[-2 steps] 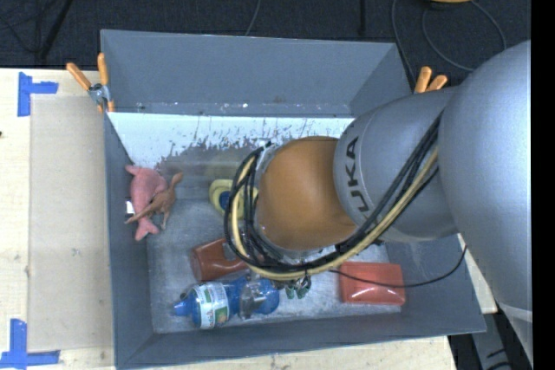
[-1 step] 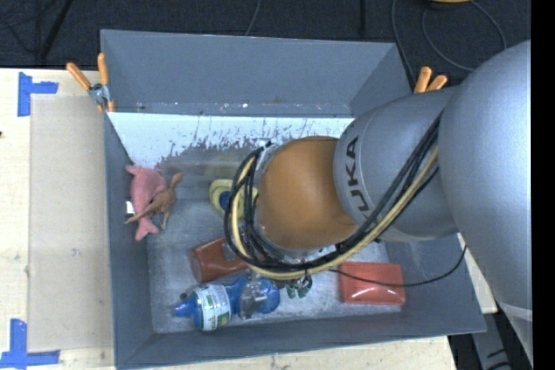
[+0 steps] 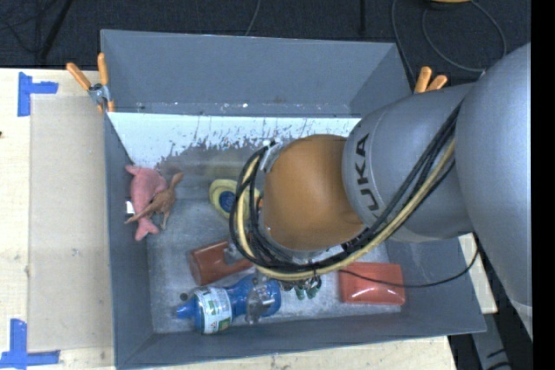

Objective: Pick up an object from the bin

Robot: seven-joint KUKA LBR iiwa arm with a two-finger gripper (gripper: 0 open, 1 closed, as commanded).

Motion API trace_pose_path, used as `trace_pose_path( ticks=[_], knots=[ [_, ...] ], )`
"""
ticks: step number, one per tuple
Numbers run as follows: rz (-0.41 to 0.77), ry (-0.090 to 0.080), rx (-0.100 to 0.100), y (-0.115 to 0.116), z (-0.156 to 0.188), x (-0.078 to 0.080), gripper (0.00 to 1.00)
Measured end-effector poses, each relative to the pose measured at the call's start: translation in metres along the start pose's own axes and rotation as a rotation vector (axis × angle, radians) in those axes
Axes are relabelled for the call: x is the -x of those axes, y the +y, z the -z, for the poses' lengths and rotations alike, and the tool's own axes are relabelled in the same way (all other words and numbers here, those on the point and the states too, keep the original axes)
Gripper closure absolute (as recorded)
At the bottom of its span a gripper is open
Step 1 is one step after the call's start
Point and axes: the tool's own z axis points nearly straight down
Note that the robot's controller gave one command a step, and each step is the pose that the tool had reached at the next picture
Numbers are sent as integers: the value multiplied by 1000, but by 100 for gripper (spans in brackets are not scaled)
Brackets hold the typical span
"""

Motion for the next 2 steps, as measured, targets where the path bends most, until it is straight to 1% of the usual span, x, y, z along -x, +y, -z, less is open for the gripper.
trace_pose_path(
  ticks=[1, 2],
  knots=[
    [48, 1, 2, -5, -45, 0, 0],
    [88, -20, 3, -2, -55, 7, 100]
  ],
)
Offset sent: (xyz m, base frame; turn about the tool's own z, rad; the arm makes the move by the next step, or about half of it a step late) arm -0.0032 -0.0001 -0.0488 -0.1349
